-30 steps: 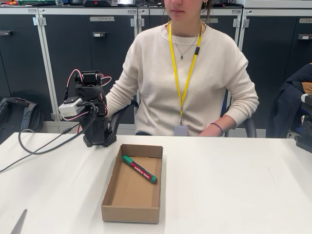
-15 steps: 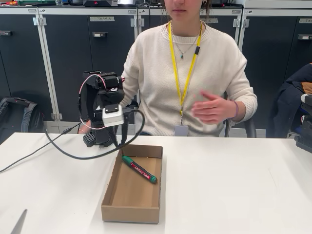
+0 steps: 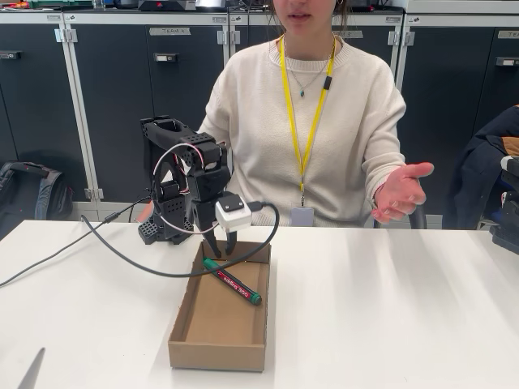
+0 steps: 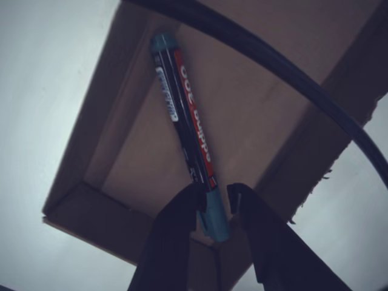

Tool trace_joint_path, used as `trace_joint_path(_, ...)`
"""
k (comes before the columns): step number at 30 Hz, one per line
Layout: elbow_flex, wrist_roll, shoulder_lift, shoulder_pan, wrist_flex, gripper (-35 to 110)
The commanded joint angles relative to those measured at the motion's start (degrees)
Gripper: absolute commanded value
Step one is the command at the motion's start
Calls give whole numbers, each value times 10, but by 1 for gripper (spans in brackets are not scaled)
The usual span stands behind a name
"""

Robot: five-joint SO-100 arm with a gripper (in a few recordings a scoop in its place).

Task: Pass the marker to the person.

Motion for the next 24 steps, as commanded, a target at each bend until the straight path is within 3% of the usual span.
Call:
trace_joint_path(1,11,-11,5,-3,-33,12)
trace_joint_path(13,58,-13,-35,-8,-127,17)
trace_joint_path(24,67,-11,-68,-12,-151,18)
